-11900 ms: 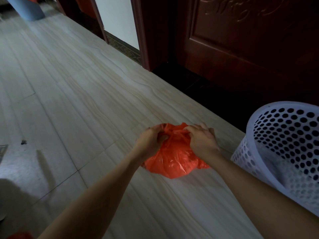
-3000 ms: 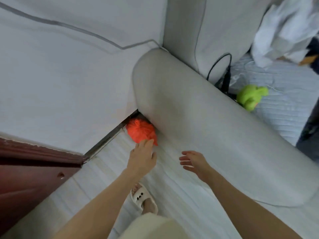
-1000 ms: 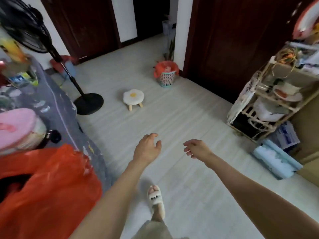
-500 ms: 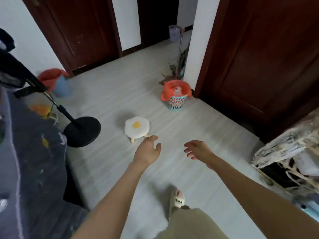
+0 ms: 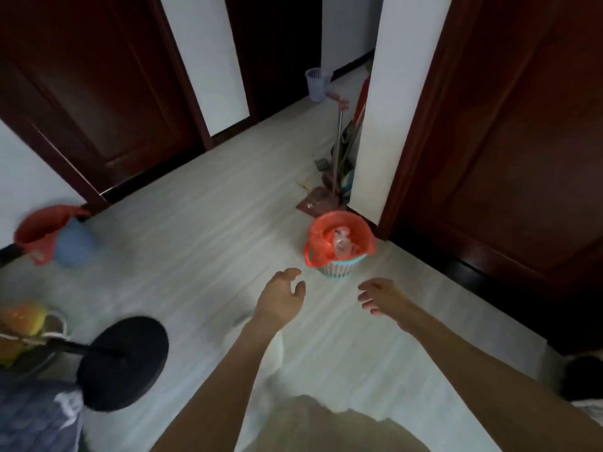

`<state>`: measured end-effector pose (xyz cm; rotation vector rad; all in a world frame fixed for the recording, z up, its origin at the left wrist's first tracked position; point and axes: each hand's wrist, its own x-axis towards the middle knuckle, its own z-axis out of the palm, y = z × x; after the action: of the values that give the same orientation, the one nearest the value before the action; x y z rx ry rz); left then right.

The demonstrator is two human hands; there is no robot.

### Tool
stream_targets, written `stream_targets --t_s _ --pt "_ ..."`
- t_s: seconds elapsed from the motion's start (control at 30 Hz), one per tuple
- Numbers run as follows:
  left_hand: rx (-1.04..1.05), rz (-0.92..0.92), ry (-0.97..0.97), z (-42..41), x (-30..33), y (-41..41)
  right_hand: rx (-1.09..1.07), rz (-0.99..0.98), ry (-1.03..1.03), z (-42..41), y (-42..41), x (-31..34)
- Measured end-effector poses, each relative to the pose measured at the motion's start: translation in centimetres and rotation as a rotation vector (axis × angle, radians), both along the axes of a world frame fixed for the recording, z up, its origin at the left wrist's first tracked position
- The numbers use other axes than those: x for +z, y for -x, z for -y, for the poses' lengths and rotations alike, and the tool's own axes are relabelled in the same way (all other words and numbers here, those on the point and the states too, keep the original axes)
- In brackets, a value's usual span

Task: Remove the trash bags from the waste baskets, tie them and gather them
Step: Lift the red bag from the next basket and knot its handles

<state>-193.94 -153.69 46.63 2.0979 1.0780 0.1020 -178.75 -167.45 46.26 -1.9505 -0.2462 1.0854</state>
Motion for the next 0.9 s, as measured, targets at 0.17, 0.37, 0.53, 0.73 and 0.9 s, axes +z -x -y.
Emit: stream_targets --t_s 0.17,0.37,0.53,0.73,0.9 --pt "-0.038 -0.021 0.046 -9.8 -0.4 -8.2 -0.058 0.023 -0.011 -7.9 -8.3 -0.4" --pt "-0.283 -0.048 0.045 -22.0 -3.4 -23.0 -0.342 0.015 -0.006 -16.7 -19.2 -5.5" --pt "-0.425 -0.122 0.083 -30.1 -6.7 -34.1 -0.583 -0.032 0.076 -22.5 -25.6 -10.3" --pt "-0.487 -0.195 0.124 -33.3 -12.9 -43.3 -0.531 0.126 0.230 -24.9 -29.4 -15.8" --pt "-0.596 -0.217 0.072 -33.6 -25.2 -48.7 -0.401 0.315 0.390 -26.0 -33.4 -26.0"
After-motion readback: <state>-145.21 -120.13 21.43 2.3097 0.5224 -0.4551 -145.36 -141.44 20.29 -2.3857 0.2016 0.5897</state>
